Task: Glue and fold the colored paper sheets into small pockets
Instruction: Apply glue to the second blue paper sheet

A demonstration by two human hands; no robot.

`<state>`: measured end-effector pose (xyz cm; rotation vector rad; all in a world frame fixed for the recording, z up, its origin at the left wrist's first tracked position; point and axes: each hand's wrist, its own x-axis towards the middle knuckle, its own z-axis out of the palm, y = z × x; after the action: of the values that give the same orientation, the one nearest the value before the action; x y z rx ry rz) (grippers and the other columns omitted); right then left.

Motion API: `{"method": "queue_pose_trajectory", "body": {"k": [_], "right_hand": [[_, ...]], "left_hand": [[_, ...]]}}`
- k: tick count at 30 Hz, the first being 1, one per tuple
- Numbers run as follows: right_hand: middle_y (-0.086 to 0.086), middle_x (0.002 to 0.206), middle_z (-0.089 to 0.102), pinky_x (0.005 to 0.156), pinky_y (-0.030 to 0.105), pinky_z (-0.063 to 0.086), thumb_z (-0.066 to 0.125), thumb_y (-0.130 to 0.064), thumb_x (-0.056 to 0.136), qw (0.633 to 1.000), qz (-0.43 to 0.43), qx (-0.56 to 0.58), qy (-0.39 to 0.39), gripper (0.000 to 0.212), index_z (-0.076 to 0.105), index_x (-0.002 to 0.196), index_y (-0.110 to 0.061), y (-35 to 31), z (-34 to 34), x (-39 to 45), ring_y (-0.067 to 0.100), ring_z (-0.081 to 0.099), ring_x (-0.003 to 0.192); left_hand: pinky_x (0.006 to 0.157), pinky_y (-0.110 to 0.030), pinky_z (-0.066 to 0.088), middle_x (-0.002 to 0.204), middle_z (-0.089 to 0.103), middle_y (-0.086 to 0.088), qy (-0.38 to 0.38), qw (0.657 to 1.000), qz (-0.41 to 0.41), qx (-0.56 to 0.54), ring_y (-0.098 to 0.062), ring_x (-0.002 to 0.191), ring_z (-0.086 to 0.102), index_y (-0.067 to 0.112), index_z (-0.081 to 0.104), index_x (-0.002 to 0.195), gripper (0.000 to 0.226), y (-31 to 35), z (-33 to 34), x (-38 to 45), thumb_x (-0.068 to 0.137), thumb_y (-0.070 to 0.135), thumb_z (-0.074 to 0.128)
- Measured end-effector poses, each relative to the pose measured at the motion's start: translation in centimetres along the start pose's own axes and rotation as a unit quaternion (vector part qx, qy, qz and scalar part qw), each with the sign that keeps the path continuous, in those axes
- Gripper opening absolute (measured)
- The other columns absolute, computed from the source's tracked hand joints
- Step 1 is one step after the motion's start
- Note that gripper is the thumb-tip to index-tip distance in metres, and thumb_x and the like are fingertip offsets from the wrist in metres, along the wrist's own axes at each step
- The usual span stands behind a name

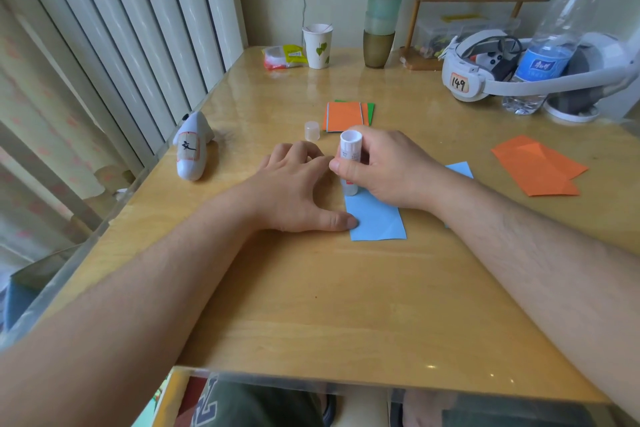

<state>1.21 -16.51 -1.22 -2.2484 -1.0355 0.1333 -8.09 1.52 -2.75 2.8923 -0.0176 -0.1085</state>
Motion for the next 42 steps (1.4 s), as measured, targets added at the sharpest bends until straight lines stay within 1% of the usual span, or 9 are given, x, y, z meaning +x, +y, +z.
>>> {"method": "queue_pose_trajectory", "body": {"k": [7,12,15,21,26,29,33,35,42], "right_hand": [[-0.006,0.08,0.061,0.065,0.033,0.042,0.061,-0.048,0.1,0.999,0.012,-0.035,0.029,0.03,0.059,0.101,-0.018,-0.1,0.2,1.1,0.011,0.053,0.072],[-0.003,0.086,0.07,0.074,0.039,0.05,0.058,-0.048,0.101,0.995,0.028,-0.011,0.099,0.032,0.06,0.097,-0.017,0.7,0.2,0.8,0.019,0.061,0.082],[-0.005,0.087,0.073,0.076,0.038,0.051,0.059,-0.047,0.101,0.996,0.034,0.004,0.084,0.03,0.062,0.097,-0.017,0.6,-0.1,0.4,0.017,0.063,0.084],[-0.003,0.084,0.07,0.07,0.036,0.047,0.063,-0.046,0.099,0.999,0.02,0.006,0.032,0.026,0.059,0.09,-0.023,-0.3,0.5,-0.6,0.016,0.059,0.077],[-0.004,0.071,0.063,0.058,0.026,0.036,0.066,-0.042,0.098,1.0,0.011,-0.003,0.028,0.031,0.06,0.086,-0.014,-0.9,0.4,-2.0,0.007,0.047,0.061],[0.007,0.077,0.066,0.064,0.037,0.041,0.067,-0.042,0.097,1.0,0.01,0.005,0.026,0.034,0.063,0.089,-0.009,-1.2,0.4,-3.2,0.011,0.044,0.063],[0.008,0.082,0.068,0.069,0.038,0.046,0.067,-0.042,0.096,0.999,0.013,0.021,0.027,0.031,0.066,0.093,-0.011,-1.4,0.4,-4.7,0.018,0.051,0.069],[0.007,0.079,0.068,0.068,0.039,0.046,0.067,-0.043,0.095,1.0,0.007,0.021,0.022,0.03,0.064,0.09,-0.013,-1.5,0.3,-5.3,0.015,0.049,0.066],[-0.008,0.061,0.047,0.055,0.025,0.031,0.069,-0.039,0.096,1.0,0.001,0.026,0.018,0.033,0.049,0.072,-0.028,-1.7,0.5,-6.3,0.009,0.042,0.059]], "left_hand": [[0.119,-0.041,0.021,0.147,0.029,0.007,-0.001,1.0,0.001,0.012,-0.024,0.143,0.02,0.047,0.028,0.153,0.11,0.0,0.0,0.0,0.057,0.099,0.041],[0.12,-0.042,0.021,0.148,0.028,0.009,0.0,1.0,0.0,0.011,-0.023,0.144,0.018,0.044,0.029,0.156,0.104,-0.1,0.0,0.2,0.069,0.093,0.055],[0.118,-0.041,0.022,0.147,0.029,0.009,-0.011,1.0,0.001,0.003,-0.022,0.143,0.019,0.043,0.032,0.155,0.104,-0.2,-0.3,0.2,0.064,0.093,0.047],[0.118,-0.04,0.023,0.146,0.033,0.01,-0.016,0.998,-0.008,-0.058,-0.021,0.139,0.021,0.042,0.046,0.142,0.071,-0.2,-0.7,0.1,0.073,0.057,0.048],[0.114,-0.035,0.02,0.145,0.034,0.011,-0.018,0.996,-0.008,-0.083,-0.018,0.139,0.02,0.049,0.044,0.146,0.072,-0.4,-0.6,0.2,0.073,0.051,0.045],[0.114,-0.036,0.019,0.146,0.034,0.012,-0.016,0.996,-0.008,-0.082,-0.018,0.14,0.018,0.049,0.042,0.148,0.073,-0.5,-0.6,0.3,0.075,0.053,0.043],[0.118,-0.039,0.019,0.149,0.033,0.011,-0.015,0.998,-0.007,-0.06,-0.019,0.142,0.018,0.047,0.038,0.152,0.077,-0.4,-0.5,0.3,0.076,0.059,0.043],[0.118,-0.039,0.019,0.148,0.033,0.011,-0.01,0.999,-0.003,-0.047,-0.02,0.142,0.018,0.047,0.038,0.152,0.077,-0.4,-0.4,0.2,0.078,0.066,0.043],[0.117,-0.041,0.02,0.149,0.031,0.01,-0.008,1.0,0.005,-0.013,-0.023,0.142,0.018,0.047,0.035,0.153,0.098,-0.3,-0.3,0.1,0.065,0.089,0.033]]}}
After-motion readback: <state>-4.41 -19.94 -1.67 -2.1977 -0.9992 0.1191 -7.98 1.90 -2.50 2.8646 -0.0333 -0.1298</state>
